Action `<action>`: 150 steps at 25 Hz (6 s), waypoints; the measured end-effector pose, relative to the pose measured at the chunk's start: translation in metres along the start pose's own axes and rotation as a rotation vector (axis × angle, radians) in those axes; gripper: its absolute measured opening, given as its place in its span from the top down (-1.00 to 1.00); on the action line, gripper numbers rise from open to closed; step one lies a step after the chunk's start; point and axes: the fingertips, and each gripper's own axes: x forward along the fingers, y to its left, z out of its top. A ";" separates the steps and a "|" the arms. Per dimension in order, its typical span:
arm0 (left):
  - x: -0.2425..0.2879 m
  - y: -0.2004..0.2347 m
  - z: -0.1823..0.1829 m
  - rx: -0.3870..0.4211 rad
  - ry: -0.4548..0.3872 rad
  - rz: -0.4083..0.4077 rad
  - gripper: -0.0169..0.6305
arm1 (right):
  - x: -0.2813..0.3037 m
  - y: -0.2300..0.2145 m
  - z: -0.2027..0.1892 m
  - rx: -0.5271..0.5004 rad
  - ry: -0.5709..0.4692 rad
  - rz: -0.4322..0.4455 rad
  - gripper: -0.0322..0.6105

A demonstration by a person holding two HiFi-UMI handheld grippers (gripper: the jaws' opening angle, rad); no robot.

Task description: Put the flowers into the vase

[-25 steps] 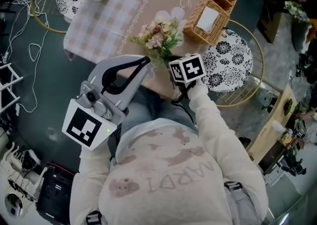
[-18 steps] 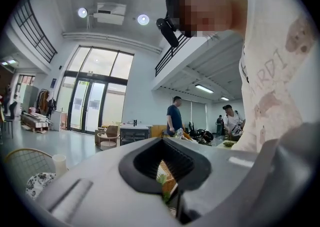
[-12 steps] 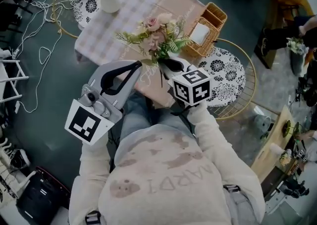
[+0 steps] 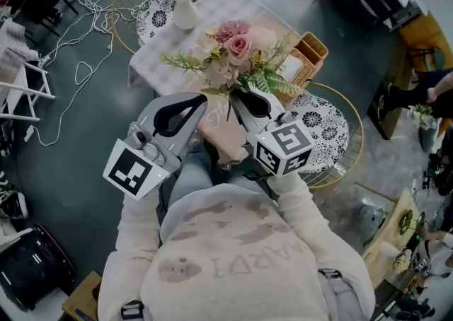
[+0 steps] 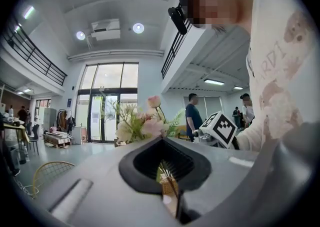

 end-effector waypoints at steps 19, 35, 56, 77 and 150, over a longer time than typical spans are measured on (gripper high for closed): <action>-0.074 0.065 0.010 -0.010 -0.032 0.054 0.94 | 0.052 0.073 0.062 -0.076 -0.143 0.018 0.79; -0.148 0.197 0.003 -0.007 -0.034 -0.093 0.94 | 0.172 0.097 0.116 -0.045 -0.209 -0.190 0.79; -0.097 0.285 -0.007 -0.029 -0.065 -0.068 0.94 | 0.250 0.009 0.152 -0.083 -0.224 -0.230 0.79; 0.003 0.328 -0.034 -0.060 0.029 -0.125 0.94 | 0.338 -0.118 0.171 -0.199 -0.300 -0.266 0.79; 0.012 0.333 -0.046 -0.071 0.039 -0.135 0.94 | 0.361 -0.149 0.000 0.061 0.127 -0.457 0.52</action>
